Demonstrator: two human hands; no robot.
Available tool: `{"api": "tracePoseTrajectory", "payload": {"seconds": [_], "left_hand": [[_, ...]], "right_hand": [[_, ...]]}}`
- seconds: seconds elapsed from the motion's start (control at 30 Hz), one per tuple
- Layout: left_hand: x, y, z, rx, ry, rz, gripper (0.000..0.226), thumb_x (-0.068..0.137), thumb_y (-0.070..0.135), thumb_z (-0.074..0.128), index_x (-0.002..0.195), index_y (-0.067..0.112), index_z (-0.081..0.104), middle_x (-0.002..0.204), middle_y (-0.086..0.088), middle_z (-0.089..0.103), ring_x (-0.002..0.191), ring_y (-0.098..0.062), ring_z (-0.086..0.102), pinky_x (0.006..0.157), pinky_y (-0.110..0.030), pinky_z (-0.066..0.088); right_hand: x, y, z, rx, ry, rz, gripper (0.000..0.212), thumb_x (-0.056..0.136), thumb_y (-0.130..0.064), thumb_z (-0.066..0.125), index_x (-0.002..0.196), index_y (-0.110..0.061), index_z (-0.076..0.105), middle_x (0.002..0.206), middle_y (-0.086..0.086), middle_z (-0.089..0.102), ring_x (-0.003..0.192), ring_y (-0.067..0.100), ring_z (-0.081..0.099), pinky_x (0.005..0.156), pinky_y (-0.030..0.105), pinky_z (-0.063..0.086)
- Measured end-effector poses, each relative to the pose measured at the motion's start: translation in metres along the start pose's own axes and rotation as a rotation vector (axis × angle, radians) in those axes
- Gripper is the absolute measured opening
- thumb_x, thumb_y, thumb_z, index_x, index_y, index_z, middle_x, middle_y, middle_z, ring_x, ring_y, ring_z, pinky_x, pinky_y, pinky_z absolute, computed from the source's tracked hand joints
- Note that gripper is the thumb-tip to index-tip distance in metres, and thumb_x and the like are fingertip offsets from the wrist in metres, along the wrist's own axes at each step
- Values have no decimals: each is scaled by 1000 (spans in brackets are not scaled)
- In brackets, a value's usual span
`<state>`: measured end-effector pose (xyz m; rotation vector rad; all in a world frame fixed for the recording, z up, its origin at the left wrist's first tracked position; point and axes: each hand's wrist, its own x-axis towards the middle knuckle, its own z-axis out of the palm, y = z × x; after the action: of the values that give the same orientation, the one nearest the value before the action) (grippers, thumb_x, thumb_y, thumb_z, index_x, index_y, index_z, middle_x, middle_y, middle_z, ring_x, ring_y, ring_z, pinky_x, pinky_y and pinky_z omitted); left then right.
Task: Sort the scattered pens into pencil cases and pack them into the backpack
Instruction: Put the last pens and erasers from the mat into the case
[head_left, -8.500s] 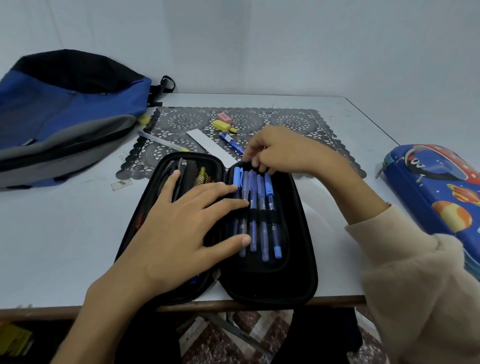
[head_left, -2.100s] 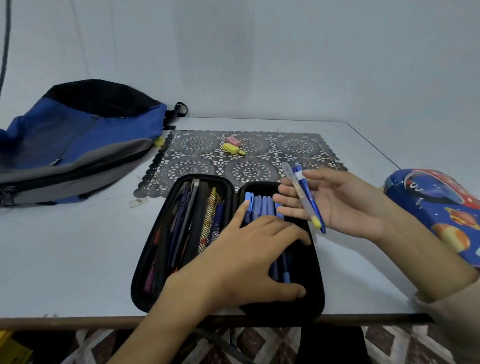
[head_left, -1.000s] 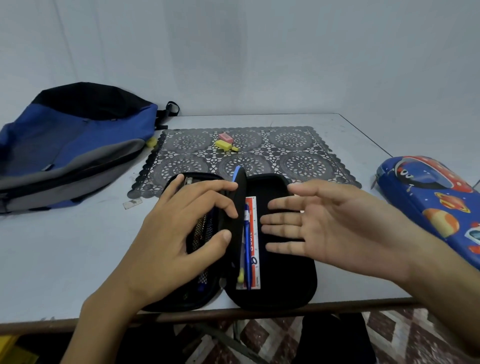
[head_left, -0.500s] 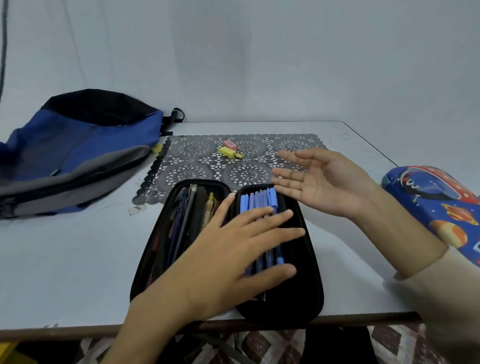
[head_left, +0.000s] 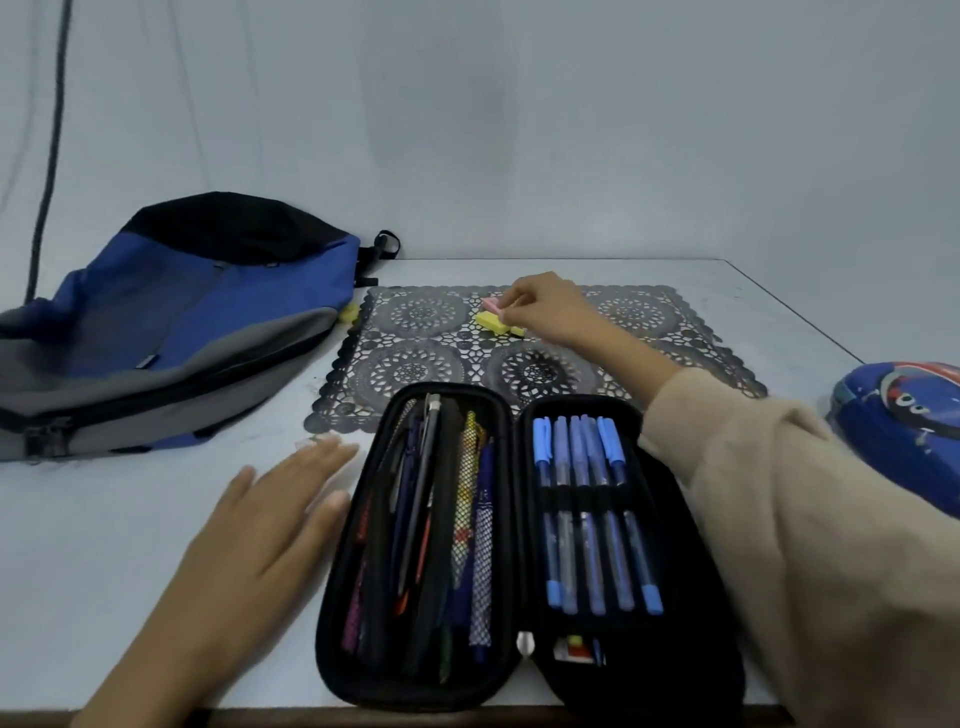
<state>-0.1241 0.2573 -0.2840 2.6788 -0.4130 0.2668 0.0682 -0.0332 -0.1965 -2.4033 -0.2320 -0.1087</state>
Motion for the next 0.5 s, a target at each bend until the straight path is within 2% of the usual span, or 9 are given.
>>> {"api": "tracePoseTrajectory", "payload": {"seconds": [0.07,0.1,0.17,0.23,0.3,0.37,0.4,0.5], "left_hand": [[-2,15,-4,-41,-4,5,55,88,74,2,140,66,17,149,39,17,142,14,10,120,-29,2],[-3,21,-6,-47,7,8,50,85,77,-1,133,74,12,146,41,17,140,17,8,119,-25,-1],[-3,23,-9,-48,14,-6,43,85,77,0,126,80,12,145,42,17,139,18,6,118,-22,-3],[-4,24,-8,-56,1,-14,42,88,70,8,126,74,24,148,38,19,140,18,7,119,-25,-1],[-4,26,-9,-64,2,-13,44,87,65,12,127,67,30,148,37,21,139,18,8,120,-27,1],[-3,25,-8,-73,2,-22,46,86,65,13,127,64,34,147,37,23,139,18,10,121,-29,2],[-3,24,-8,-77,6,-26,48,85,66,15,127,62,37,147,37,25,139,17,12,121,-31,5],[2,23,-9,-165,71,-46,48,85,66,25,123,53,52,141,32,40,136,11,28,119,-43,18]], "right_hand": [[15,3,16,-276,-15,-62,25,85,-30,71,104,-14,69,110,3,68,93,17,60,81,30,49],[20,4,21,-329,-9,-68,27,82,-32,74,101,-13,69,108,3,69,95,19,61,84,32,49],[26,5,24,-317,20,-67,29,77,-29,80,93,-8,68,93,2,68,89,19,61,72,26,46],[29,5,23,-268,16,-55,25,74,-22,82,83,-7,65,75,-3,61,80,16,56,57,22,37],[28,4,19,-287,15,-60,25,72,-20,83,82,-10,62,75,-4,57,81,18,56,60,26,38],[24,2,12,-330,35,-92,25,74,-19,80,89,-10,63,84,0,58,85,21,57,64,28,40],[18,-1,6,-306,49,-110,23,77,-20,77,94,-9,65,82,-1,58,81,19,56,62,27,40],[-14,-8,-19,-50,32,-106,22,82,-14,71,101,-5,69,70,1,65,62,13,59,54,20,45]]}}
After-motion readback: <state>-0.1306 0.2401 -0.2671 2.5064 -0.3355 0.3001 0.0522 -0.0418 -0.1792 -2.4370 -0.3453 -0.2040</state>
